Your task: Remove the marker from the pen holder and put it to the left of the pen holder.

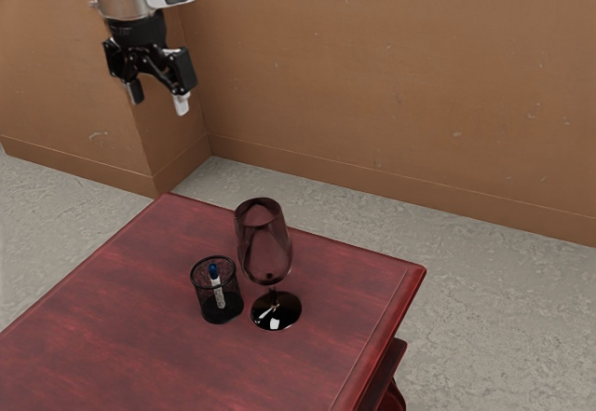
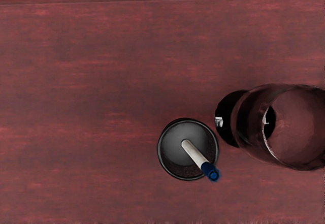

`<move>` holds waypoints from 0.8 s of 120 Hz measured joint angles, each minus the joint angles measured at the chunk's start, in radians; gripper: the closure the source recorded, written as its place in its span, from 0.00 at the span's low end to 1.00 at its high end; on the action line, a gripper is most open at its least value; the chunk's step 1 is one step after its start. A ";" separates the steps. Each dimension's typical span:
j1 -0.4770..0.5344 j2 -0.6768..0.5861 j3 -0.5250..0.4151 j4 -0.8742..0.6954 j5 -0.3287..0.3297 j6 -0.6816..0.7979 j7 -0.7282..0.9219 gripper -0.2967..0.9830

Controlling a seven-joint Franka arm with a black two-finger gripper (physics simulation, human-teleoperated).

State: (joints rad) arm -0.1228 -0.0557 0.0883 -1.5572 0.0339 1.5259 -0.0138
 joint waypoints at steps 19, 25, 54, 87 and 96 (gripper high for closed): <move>-0.005 0.008 0.003 0.004 0.003 -0.007 -0.006 0.23; 0.004 0.045 -0.007 0.055 0.024 -0.009 -0.009 0.23; 0.031 0.369 -0.017 0.214 0.115 0.046 -0.022 0.23; -0.052 -0.020 0.067 -0.432 0.171 0.312 -0.038 0.23; -0.079 -0.103 0.069 -0.596 0.215 0.407 -0.031 0.23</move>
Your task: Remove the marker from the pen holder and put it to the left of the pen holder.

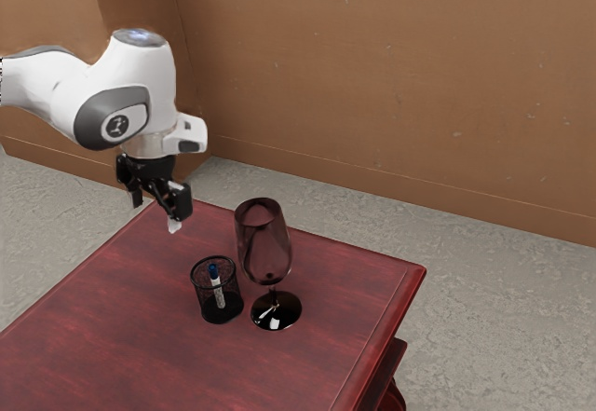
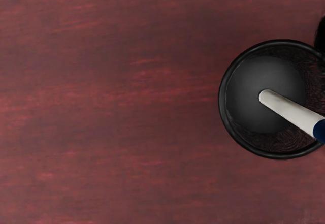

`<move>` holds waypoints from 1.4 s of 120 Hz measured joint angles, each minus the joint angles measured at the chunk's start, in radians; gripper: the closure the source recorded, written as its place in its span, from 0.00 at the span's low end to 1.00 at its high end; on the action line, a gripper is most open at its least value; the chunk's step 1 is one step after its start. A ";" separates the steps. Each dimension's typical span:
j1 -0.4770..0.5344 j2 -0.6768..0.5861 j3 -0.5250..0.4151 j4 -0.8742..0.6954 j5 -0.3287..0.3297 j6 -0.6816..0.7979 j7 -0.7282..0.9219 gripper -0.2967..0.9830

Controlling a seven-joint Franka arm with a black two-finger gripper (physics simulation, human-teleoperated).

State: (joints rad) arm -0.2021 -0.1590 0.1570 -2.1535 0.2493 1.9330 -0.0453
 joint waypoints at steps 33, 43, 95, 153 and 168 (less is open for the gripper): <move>-0.016 -0.028 -0.090 -0.244 0.054 0.368 0.106 0.23; -0.029 -0.034 -0.094 -0.258 0.045 0.390 0.129 0.23; -0.042 0.046 -0.084 -0.310 0.056 0.506 0.216 0.29; -0.047 0.059 -0.083 -0.310 0.096 0.592 0.264 0.55; -0.048 0.050 -0.084 -0.315 0.115 0.587 0.272 0.58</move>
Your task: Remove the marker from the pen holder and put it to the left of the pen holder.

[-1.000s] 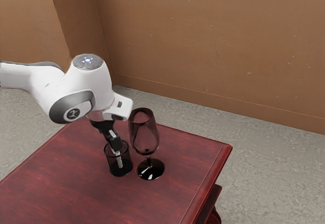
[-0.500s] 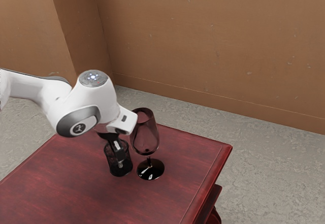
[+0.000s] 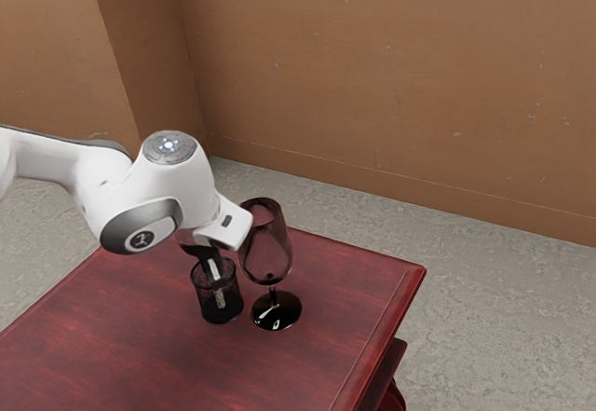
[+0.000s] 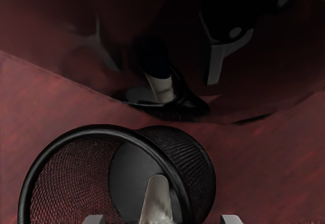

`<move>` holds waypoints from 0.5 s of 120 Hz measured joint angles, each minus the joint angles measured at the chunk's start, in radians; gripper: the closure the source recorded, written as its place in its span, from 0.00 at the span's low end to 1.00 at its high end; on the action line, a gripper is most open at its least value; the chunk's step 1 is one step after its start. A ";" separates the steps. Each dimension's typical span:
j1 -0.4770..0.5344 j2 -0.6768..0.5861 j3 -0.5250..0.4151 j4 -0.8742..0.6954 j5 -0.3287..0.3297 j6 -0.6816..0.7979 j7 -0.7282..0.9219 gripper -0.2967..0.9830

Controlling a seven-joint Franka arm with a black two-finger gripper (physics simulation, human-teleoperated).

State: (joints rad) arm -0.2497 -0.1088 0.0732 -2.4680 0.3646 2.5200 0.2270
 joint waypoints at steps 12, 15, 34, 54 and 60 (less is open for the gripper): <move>-0.001 -0.004 -0.001 0.000 0.007 -0.008 0.005 0.61; -0.002 -0.005 -0.001 0.000 0.008 -0.011 0.006 0.61; -0.001 -0.009 -0.001 -0.005 0.011 -0.025 0.012 0.66; 0.000 -0.012 -0.001 -0.005 0.016 -0.031 0.014 0.70; 0.002 -0.017 -0.001 -0.005 0.017 -0.032 0.015 0.72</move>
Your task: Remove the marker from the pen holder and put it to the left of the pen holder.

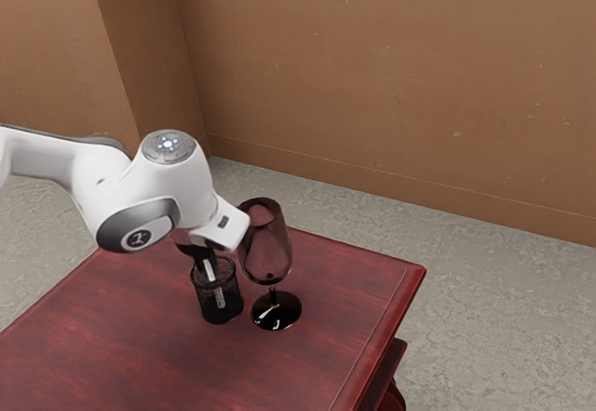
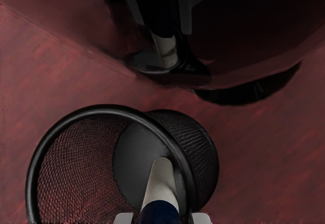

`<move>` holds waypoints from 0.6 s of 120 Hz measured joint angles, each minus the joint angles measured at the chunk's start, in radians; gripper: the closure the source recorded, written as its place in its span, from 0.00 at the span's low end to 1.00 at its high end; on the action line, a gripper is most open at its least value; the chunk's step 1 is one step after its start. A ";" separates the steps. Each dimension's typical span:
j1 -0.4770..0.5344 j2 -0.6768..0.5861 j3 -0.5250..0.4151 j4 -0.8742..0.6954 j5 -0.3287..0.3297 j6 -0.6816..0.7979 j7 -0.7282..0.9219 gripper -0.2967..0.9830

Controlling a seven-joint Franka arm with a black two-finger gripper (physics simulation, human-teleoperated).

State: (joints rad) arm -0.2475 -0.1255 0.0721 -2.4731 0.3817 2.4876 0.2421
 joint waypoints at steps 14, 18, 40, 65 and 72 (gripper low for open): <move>0.005 -0.009 0.001 0.000 0.001 -0.006 0.001 0.76; 0.006 -0.010 0.001 0.000 0.002 -0.008 0.000 0.77; 0.007 -0.028 0.000 0.003 0.012 -0.017 -0.011 0.81; 0.006 -0.126 -0.001 0.023 -0.019 -0.058 -0.038 0.83; 0.006 -0.144 0.000 0.057 -0.072 -0.095 -0.047 0.83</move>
State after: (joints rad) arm -0.2411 -0.2699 0.0717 -2.4158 0.3096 2.3927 0.1953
